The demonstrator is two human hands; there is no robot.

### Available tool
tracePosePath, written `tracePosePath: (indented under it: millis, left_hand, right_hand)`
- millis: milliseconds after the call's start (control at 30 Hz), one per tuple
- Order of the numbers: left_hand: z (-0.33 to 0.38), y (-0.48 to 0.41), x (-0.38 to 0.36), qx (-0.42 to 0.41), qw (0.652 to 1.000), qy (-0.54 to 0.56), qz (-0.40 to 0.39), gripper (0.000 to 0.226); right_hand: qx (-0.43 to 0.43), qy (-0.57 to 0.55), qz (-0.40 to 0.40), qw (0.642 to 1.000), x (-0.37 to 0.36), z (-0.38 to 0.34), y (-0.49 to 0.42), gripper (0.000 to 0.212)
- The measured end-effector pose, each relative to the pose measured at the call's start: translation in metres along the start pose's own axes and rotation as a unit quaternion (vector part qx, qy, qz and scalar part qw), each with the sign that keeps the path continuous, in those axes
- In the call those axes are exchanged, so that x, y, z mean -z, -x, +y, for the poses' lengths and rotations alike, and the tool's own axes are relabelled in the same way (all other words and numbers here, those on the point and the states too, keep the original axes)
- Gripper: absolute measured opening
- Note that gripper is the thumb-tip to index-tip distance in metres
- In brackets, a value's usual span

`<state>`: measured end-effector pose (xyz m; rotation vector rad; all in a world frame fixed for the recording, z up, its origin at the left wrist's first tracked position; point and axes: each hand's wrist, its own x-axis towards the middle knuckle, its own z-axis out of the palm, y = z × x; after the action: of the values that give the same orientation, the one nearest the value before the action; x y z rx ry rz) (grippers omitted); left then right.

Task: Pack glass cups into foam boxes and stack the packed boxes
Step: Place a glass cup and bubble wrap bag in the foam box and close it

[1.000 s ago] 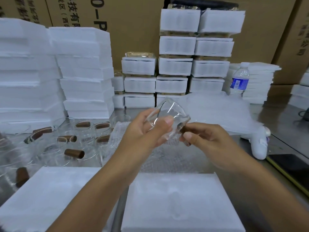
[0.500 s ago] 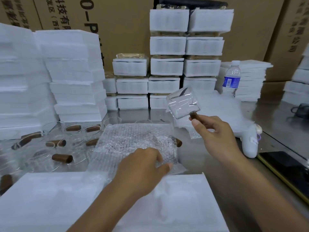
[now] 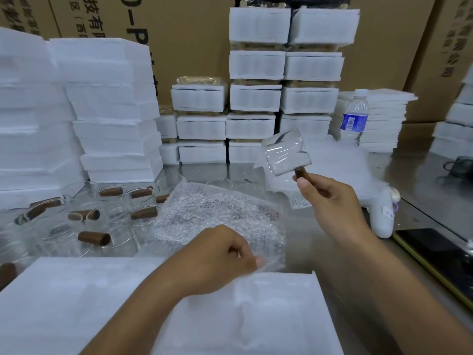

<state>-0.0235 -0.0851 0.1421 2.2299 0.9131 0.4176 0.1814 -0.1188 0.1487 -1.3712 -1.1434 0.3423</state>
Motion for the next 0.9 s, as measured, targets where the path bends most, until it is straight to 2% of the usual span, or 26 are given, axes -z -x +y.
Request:
tracePosePath:
  millis: [67, 167, 300, 400, 533, 600, 733, 800, 900]
  left_hand:
    - [0.0, 0.0, 0.002, -0.008, 0.999, 0.033, 0.029, 0.032]
    - [-0.001, -0.001, 0.007, -0.029, 0.984, 0.119, 0.128, 0.02]
    - [0.001, 0.0, 0.012, -0.066, 0.939, 0.224, 0.251, 0.014]
    - [0.006, 0.003, 0.013, -0.091, 0.902, 0.287, 0.31, 0.009]
    - [0.008, 0.005, 0.018, -0.122, 0.858, 0.325, 0.38, 0.013]
    - [0.009, 0.006, 0.018, -0.135, 0.847, 0.326, 0.399, 0.014]
    - [0.011, 0.007, 0.017, -0.155, 0.836, 0.318, 0.419, 0.013]
    - [0.011, 0.007, 0.017, -0.162, 0.844, 0.293, 0.418, 0.015]
    - [0.011, 0.008, 0.015, -0.189, 0.864, 0.193, 0.425, 0.014]
  right_hand:
    - [-0.003, -0.009, -0.002, 1.0, -0.001, -0.002, 0.001, 0.016]
    - [-0.02, -0.05, -0.008, 0.999, -0.002, -0.005, 0.002, 0.018]
    - [-0.029, -0.084, -0.022, 0.996, 0.0, -0.005, 0.002, 0.016]
    - [-0.005, -0.092, -0.023, 0.995, 0.001, -0.006, 0.001, 0.016]
    - [0.028, -0.076, -0.039, 0.996, 0.004, -0.007, 0.001, 0.017]
    - [0.051, -0.032, -0.048, 0.997, 0.005, -0.009, 0.001, 0.02]
    - [0.113, 0.153, -0.029, 0.981, 0.006, -0.004, 0.002, 0.018]
    - [0.136, 0.236, -0.023, 0.962, 0.005, -0.002, 0.003, 0.02]
    - [0.181, 0.329, -0.037, 0.926, 0.004, -0.001, 0.006, 0.027]
